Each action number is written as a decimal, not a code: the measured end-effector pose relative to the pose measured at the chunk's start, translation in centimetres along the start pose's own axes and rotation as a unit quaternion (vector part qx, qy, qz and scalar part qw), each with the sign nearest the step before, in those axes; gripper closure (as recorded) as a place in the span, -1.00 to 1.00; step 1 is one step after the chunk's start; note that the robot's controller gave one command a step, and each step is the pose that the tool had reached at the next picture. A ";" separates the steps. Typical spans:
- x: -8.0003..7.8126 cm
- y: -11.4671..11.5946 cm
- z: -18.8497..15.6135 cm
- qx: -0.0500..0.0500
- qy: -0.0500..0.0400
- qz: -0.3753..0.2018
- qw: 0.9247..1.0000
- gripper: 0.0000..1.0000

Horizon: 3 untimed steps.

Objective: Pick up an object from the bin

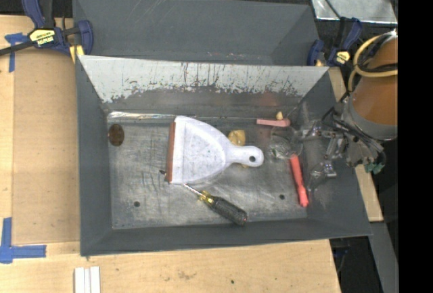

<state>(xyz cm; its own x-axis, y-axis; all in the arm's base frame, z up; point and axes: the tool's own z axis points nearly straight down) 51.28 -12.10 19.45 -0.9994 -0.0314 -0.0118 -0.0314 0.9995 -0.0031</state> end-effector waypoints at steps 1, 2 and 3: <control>-4.7 -1.5 3.1 -0.001 0.004 0.002 1.000 -1.00; -3.8 1.9 4.6 0.000 0.001 -0.013 1.000 -1.00; -1.7 4.3 3.4 -0.005 0.009 -0.075 0.997 -1.00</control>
Offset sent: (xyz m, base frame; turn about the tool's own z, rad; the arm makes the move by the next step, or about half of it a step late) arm -0.0088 0.0645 -0.0598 -0.0671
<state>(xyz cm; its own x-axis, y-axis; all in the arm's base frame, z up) 52.84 -7.75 16.02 -0.9835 -0.1809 0.0060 -0.1809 0.9835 0.0056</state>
